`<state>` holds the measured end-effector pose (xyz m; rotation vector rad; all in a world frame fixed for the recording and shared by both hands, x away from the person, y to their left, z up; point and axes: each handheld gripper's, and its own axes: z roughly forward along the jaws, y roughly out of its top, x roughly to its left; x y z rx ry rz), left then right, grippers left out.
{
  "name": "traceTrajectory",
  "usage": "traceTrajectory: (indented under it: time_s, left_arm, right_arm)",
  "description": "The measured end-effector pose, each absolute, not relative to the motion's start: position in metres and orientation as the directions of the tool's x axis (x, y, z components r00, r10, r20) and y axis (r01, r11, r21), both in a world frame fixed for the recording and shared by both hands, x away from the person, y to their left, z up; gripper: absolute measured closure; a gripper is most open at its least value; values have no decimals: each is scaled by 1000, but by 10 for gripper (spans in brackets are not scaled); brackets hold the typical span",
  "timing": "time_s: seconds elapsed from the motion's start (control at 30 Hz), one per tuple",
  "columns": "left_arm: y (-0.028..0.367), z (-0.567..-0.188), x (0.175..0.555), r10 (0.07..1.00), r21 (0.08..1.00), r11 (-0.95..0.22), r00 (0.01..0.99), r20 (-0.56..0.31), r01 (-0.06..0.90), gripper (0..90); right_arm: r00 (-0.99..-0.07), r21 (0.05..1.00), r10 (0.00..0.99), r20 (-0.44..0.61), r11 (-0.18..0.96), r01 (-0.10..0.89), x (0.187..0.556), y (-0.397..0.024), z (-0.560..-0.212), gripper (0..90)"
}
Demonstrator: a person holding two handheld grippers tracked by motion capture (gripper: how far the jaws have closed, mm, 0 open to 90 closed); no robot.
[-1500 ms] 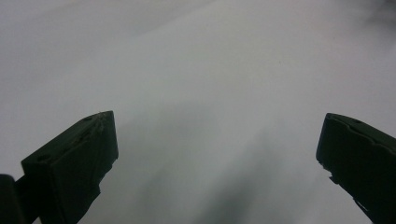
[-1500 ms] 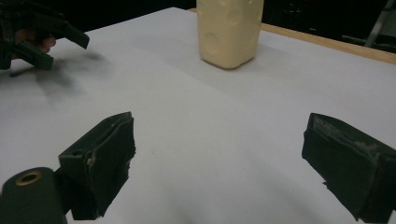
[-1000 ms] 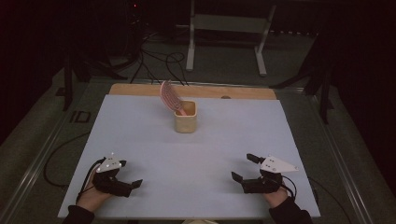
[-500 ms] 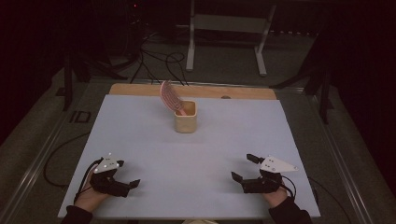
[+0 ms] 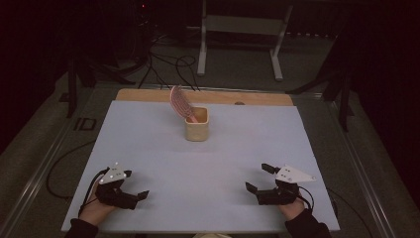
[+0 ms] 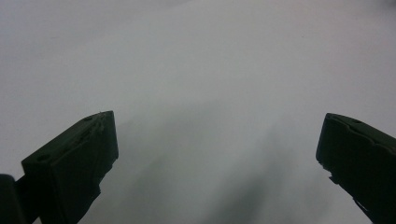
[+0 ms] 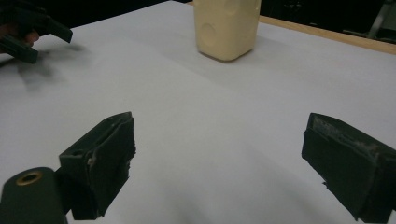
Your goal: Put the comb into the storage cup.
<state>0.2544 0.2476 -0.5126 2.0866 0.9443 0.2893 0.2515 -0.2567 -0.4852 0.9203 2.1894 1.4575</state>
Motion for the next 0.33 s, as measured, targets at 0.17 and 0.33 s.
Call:
traceTrajectory:
  time_s: [0.17, 0.33]
  left_arm:
    - [248, -513, 254, 711, 755, -390, 693, -117, 527, 0]
    - [247, -513, 254, 707, 755, -393, 698, -116, 524, 0]
  right_arm:
    - [-726, 910, 684, 70, 255, 328, 252, -257, -486, 91]
    - [-727, 909, 684, 65, 259, 325, 252, -256, -486, 91]
